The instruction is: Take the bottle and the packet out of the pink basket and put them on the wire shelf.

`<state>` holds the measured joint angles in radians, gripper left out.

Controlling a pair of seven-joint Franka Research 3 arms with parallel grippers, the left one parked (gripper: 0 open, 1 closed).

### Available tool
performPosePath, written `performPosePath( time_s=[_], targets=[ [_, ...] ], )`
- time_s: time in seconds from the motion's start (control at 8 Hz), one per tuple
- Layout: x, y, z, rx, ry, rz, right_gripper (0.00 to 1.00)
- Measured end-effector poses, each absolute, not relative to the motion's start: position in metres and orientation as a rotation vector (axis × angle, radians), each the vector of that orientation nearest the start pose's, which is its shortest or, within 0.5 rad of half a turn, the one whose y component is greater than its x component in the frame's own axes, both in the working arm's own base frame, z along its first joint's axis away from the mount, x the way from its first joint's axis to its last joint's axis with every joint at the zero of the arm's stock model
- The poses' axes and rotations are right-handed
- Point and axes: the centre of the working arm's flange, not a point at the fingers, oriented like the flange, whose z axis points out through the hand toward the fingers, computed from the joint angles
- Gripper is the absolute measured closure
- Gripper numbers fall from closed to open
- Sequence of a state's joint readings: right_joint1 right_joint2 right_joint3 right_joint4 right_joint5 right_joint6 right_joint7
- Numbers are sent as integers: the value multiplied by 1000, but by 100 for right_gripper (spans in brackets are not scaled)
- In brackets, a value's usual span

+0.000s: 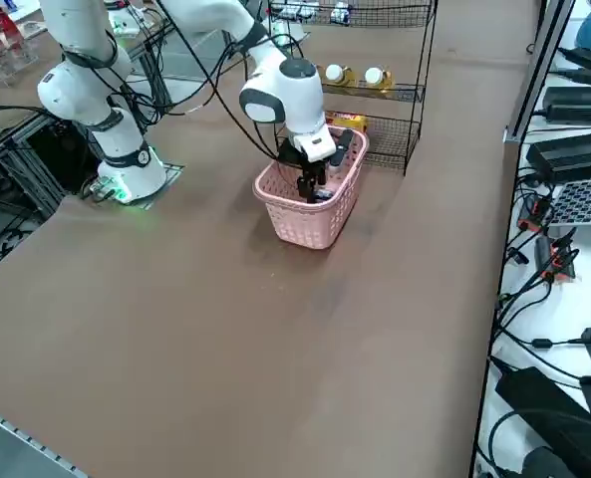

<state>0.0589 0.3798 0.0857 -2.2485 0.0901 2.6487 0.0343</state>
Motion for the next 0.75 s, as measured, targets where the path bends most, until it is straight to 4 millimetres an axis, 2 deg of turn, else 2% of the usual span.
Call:
performPosePath(
  time_s=[0.62, 0.75],
  targets=[
    [539, 77, 193, -3065, -36, -27, 18],
    [539, 77, 193, -3065, -36, -28, 22]
  ],
)
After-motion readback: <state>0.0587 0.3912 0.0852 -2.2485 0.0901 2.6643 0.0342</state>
